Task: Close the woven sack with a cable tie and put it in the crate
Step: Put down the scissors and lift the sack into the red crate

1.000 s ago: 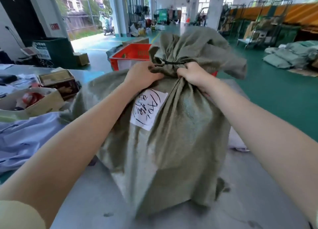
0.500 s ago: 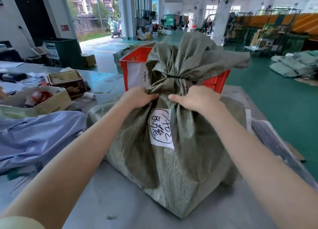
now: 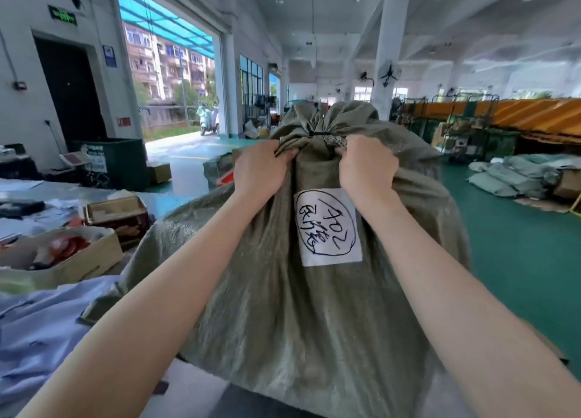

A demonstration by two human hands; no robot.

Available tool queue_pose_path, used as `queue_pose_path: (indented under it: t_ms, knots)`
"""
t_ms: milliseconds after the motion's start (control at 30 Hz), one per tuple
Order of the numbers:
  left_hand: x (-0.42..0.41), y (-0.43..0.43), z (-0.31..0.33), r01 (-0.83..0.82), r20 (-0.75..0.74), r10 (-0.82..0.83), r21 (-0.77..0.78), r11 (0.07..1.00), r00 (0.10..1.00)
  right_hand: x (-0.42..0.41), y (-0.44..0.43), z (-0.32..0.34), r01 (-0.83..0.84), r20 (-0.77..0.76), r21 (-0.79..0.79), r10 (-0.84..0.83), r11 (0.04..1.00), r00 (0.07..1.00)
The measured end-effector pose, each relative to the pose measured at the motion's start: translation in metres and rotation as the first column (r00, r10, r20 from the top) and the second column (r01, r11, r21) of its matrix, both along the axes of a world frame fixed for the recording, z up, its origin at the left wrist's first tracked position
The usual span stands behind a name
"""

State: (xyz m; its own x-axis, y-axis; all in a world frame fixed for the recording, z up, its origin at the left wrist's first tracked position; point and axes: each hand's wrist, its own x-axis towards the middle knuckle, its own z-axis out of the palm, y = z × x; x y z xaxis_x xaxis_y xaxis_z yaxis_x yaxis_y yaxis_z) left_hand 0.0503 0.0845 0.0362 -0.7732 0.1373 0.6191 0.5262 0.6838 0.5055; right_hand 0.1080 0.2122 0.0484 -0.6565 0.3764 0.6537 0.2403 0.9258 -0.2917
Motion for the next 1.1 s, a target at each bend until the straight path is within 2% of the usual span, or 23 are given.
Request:
queue_pose_path:
  t_ms: [167, 400, 533, 633, 867, 1000, 1100]
  knots:
    - [-0.002, 0.009, 0.064, 0.062, -0.16, -0.064, -0.018, 0.998, 0.985, -0.009, 0.007, 0.063, 0.008, -0.151, 0.04, -0.002, 0.999, 0.989]
    - [-0.02, 0.022, 0.121, 0.151, -0.186, -0.156, -0.041, 0.988, 0.97, -0.023, 0.017, 0.119, 0.013, -0.265, 0.02, -0.007, 1.0, 0.964]
    - [-0.022, 0.028, 0.15, 0.265, -0.222, -0.29, -0.137, 0.955, 0.931, -0.03, 0.026, 0.162, 0.042, -0.373, 0.047, -0.021, 0.998, 0.927]
    - [-0.031, 0.031, 0.17, 0.264, -0.285, -0.312, -0.193, 0.945, 0.907, -0.034, 0.033, 0.187, 0.055, -0.452, 0.099, -0.004, 0.994, 0.892]
    - [-0.077, 0.058, 0.195, 0.197, -0.435, -0.24, -0.142, 0.97, 0.868, -0.074, 0.056, 0.211, 0.02, -0.652, 0.172, 0.098, 0.985, 0.752]
    - [-0.114, 0.077, 0.184, 0.21, -0.477, -0.201, -0.034, 0.977, 0.856, -0.119, 0.077, 0.199, 0.011, -0.789, 0.215, 0.167, 0.977, 0.591]
    - [-0.143, 0.088, 0.168, 0.226, -0.475, -0.188, 0.024, 0.974, 0.86, -0.153, 0.085, 0.189, -0.004, -0.81, 0.247, 0.209, 0.969, 0.547]
